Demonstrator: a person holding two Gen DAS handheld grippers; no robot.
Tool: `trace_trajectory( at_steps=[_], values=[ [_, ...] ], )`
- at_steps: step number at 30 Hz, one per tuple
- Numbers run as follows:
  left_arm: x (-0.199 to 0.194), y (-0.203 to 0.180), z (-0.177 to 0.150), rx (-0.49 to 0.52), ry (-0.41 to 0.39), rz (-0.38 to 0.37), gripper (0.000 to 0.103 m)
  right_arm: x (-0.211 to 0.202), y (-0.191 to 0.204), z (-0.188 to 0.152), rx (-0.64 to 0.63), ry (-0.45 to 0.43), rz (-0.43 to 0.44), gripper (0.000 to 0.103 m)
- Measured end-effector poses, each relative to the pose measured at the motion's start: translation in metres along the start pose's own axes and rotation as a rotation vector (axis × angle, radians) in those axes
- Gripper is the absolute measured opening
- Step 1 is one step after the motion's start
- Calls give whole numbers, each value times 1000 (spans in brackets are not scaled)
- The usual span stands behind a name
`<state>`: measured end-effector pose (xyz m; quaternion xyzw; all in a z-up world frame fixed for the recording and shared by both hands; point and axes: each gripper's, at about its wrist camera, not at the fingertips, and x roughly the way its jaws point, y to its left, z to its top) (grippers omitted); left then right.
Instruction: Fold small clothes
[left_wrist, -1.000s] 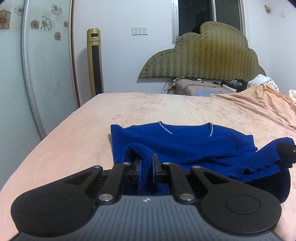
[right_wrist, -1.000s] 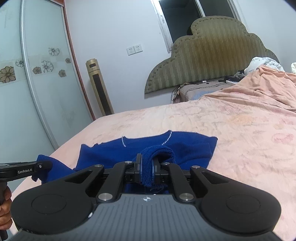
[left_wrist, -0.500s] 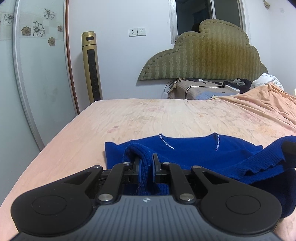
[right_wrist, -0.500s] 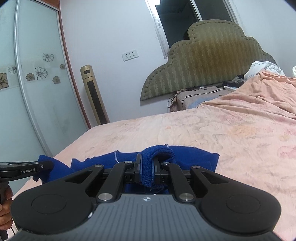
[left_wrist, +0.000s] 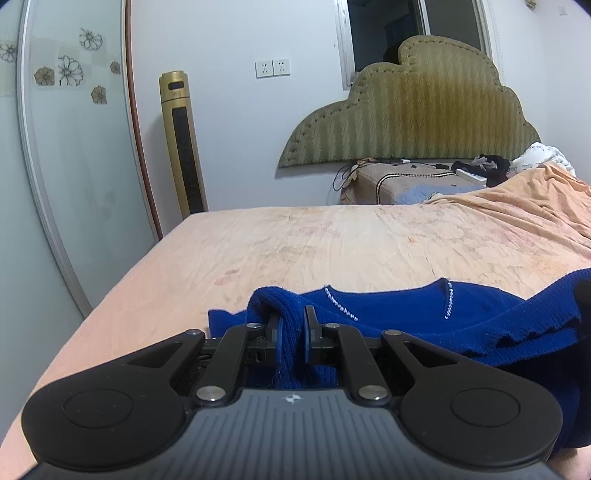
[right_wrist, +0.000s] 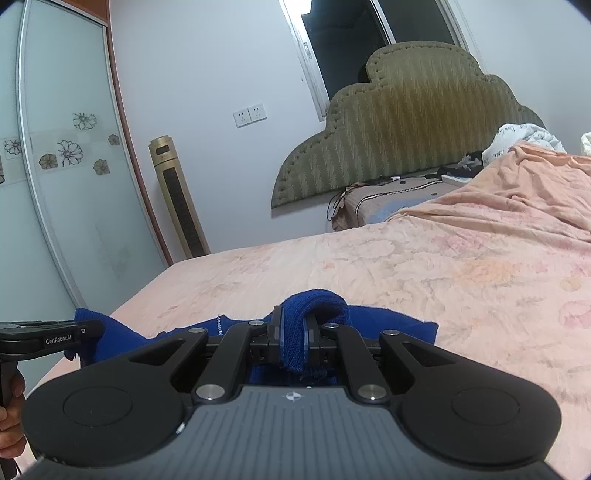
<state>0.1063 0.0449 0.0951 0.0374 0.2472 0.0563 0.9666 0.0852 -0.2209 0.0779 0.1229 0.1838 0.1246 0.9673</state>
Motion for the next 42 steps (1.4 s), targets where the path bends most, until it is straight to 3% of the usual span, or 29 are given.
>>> trace_trajectory(
  at_steps=[8,22,42],
  values=[
    [26,-1,11,1,-1,15,10,29,-3,5,7,7,-25,12],
    [119,-8,13,0,144,28,10,102,-21,-1,53,94,-61,12],
    [187,-14,12,3,248,-2,11,164,-50,-3,136,191,-84,12]
  ],
)
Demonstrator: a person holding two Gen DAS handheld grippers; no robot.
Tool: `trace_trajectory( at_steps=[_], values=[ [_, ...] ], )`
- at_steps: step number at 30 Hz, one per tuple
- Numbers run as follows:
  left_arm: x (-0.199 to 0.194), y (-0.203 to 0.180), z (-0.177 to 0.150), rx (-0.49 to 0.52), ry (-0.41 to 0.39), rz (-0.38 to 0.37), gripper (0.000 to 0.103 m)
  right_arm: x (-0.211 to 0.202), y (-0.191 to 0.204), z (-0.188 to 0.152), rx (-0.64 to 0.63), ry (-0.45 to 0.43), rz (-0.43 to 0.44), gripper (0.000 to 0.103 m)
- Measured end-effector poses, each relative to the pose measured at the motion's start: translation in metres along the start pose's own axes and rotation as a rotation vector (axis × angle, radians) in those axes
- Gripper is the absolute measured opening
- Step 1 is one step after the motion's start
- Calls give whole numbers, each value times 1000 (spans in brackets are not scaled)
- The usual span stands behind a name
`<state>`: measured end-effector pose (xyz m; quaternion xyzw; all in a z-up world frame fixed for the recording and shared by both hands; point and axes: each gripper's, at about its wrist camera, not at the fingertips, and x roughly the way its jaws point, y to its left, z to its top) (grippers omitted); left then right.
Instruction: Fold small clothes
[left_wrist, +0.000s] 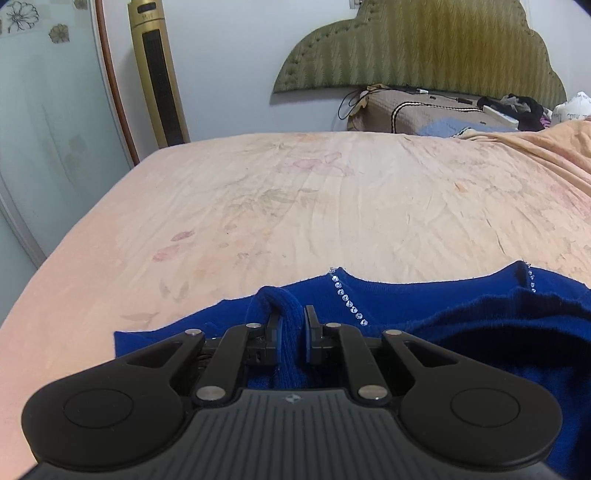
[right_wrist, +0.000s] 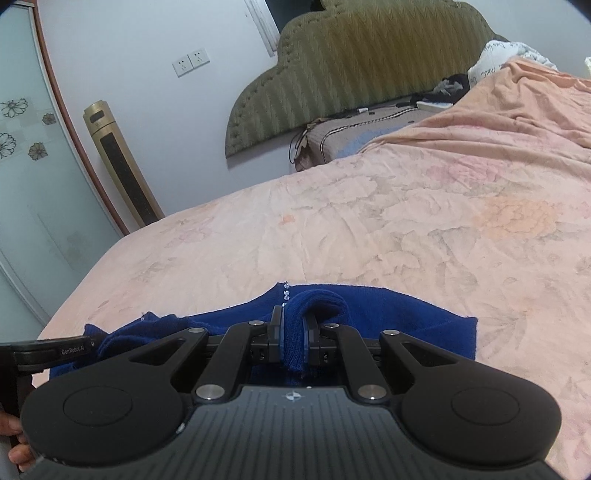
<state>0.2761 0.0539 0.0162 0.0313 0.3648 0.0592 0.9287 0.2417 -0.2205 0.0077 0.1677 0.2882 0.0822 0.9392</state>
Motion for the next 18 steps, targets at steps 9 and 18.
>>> trace_trajectory(
  at_steps=[9,18],
  values=[
    [5,14,6,-52,47,-63,15,19,-11,11,85,50,-9,27],
    [-18,59,8,-239,-29,-24,82,7,-14,15,49,-19,-41,64]
  ],
)
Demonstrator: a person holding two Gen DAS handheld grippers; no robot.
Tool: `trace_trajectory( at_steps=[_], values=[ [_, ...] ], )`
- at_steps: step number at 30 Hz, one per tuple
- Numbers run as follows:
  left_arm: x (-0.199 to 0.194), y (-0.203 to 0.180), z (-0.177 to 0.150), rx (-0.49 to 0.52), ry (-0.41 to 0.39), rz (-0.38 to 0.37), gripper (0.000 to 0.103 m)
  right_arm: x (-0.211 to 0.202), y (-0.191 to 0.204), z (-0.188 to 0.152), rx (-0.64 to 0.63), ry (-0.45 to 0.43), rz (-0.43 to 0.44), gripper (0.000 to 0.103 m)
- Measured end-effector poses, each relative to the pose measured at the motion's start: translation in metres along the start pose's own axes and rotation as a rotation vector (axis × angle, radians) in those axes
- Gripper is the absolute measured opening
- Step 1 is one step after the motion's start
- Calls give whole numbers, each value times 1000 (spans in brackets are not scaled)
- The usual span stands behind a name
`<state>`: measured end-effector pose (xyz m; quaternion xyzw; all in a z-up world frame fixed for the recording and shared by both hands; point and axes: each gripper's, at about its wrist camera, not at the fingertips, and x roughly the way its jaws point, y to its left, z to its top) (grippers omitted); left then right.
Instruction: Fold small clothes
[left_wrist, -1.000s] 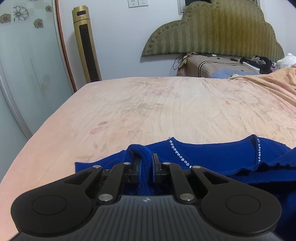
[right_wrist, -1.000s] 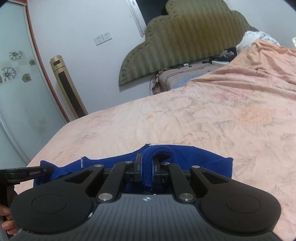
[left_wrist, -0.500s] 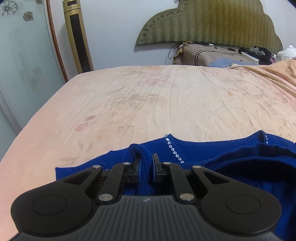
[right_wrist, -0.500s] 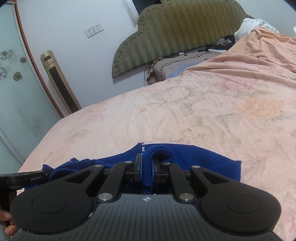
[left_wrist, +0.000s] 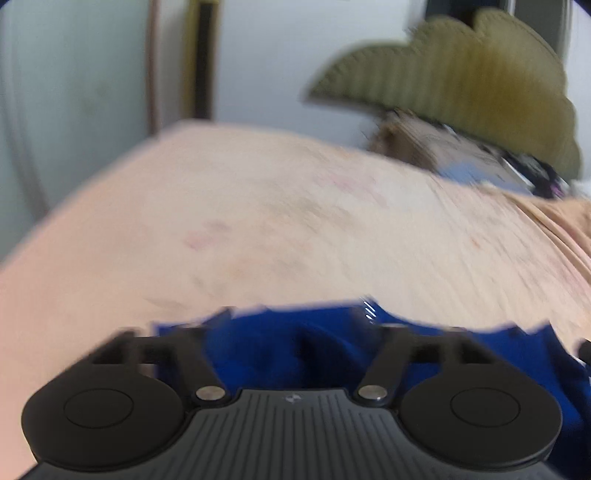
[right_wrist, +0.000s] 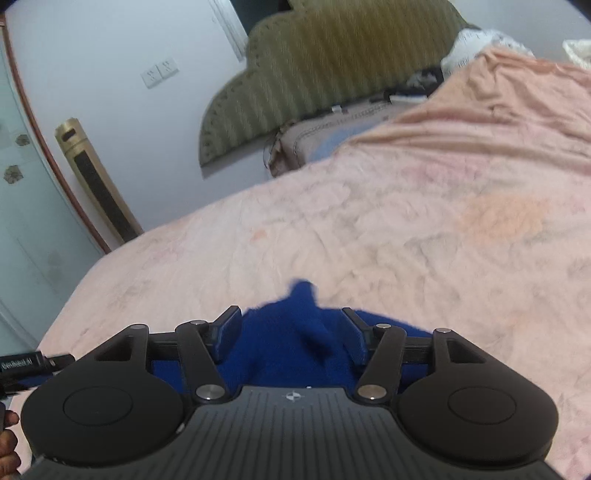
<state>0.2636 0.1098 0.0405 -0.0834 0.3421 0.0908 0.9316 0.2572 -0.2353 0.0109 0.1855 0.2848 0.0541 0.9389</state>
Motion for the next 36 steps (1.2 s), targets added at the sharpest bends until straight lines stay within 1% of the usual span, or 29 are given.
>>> trace_trajectory(
  at_steps=[1,3,5,7,9,10,12,13,14,15,17,18,19,21,22,23,25,26,27,29,30,32,34,36],
  values=[
    [-6,1,-1,11,-36,22,82,-1,4,0,-31,2,14,64],
    [-14,-1,-3,60,-68,49,82,3,17,-4,-119,45,38,64],
    [-20,-6,-8,120,-78,47,82,16,29,-11,-195,133,70,66],
    [-26,-11,-14,188,-98,30,82,27,35,-20,-238,184,49,66],
    [-30,-18,-24,292,-117,17,82,37,36,-25,-261,203,-10,66],
    [-31,-22,-30,348,-126,2,82,37,35,-26,-257,200,-20,66],
    [-30,-33,-40,480,-116,-45,82,34,34,-26,-251,194,0,72],
    [-27,-40,-44,541,-106,-46,82,32,35,-26,-257,191,6,73],
    [-23,-48,-49,594,-106,-19,82,31,37,-27,-266,189,7,76],
    [-17,-56,-52,638,-117,31,82,29,39,-29,-273,188,4,76],
    [-2,-68,-53,679,-129,117,82,26,42,-30,-278,176,2,76],
    [4,-70,-50,666,-127,144,83,24,43,-30,-279,171,10,76],
    [10,-69,-44,629,-122,178,83,22,44,-30,-281,168,14,76],
    [20,-58,-27,494,-84,232,83,19,46,-31,-293,161,8,77],
    [21,-47,-17,408,-53,235,83,17,47,-31,-303,157,-1,78],
    [20,-34,-10,320,-18,215,82,15,47,-32,-315,154,-10,78],
    [12,-8,-4,210,28,133,82,11,48,-34,-336,155,-5,79],
    [7,0,-5,189,39,104,82,10,48,-36,-349,162,6,83],
    [0,7,-9,185,43,91,82,10,49,-39,-374,170,13,87],
    [-18,15,-22,220,32,64,82,14,48,-47,-432,187,-6,90],
    [-28,19,-30,242,27,38,83,15,46,-49,-445,187,-30,90],
    [-43,28,-47,266,29,-16,82,9,41,-50,-447,147,-80,89],
    [-54,38,-61,276,64,-47,82,-4,37,-48,-443,111,-93,89],
    [-62,50,-73,251,94,-88,82,-18,34,-49,-429,97,-84,89]
  ],
)
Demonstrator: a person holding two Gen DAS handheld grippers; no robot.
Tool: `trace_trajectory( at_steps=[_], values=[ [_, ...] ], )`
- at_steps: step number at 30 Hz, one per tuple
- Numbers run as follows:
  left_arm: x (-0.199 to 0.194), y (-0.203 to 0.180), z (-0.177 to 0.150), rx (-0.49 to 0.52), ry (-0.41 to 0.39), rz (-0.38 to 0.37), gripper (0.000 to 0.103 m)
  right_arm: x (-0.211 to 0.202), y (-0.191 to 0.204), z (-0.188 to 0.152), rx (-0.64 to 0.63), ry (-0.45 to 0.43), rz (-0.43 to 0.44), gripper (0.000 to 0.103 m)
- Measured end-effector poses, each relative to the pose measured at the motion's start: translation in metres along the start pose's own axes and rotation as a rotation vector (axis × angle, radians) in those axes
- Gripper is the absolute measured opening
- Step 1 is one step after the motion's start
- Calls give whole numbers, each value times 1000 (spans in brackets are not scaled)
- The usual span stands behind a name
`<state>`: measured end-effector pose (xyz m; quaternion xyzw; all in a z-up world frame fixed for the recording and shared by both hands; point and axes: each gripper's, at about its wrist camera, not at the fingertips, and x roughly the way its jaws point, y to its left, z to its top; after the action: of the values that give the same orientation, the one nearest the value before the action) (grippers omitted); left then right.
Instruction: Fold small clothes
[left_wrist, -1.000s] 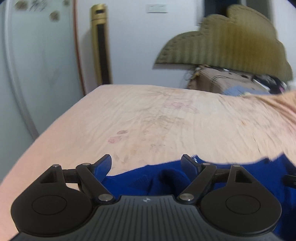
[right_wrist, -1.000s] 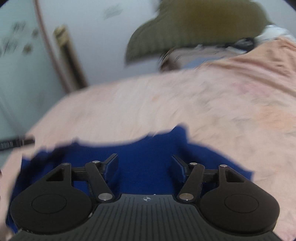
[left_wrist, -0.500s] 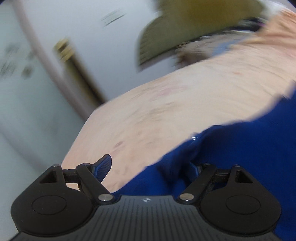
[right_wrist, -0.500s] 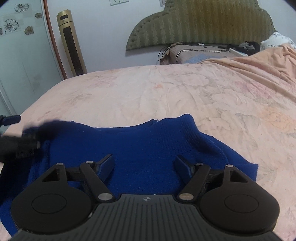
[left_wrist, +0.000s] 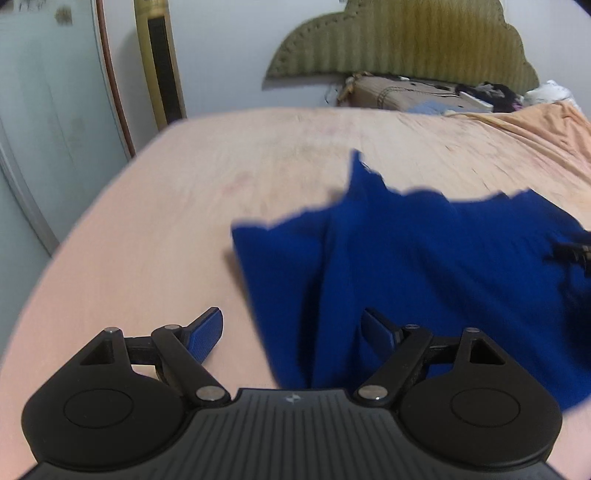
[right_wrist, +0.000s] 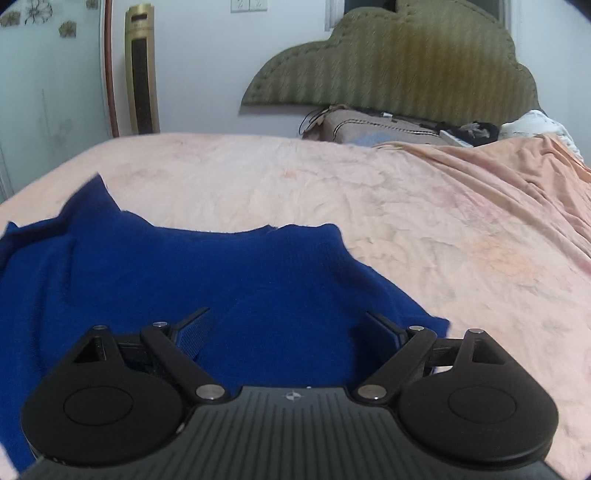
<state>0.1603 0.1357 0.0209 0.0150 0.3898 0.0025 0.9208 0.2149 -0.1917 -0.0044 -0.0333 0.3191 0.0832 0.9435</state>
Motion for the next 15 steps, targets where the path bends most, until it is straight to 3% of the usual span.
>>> trace_trajectory(
  at_steps=[4,8,11,15],
  values=[
    [-11,14,-25,-64,7,-139,82,-24,2,-14,-29,-26,17,90],
    [-18,12,-42,-50,-31,-189,81,-30,9,-25,-114,-39,-60,90],
    [-19,11,-44,-66,-13,-220,52,-37,5,-25,-46,-30,-6,89],
    [-32,8,-49,-61,-42,-204,46,-52,16,-30,-82,-58,-20,90]
  ],
)
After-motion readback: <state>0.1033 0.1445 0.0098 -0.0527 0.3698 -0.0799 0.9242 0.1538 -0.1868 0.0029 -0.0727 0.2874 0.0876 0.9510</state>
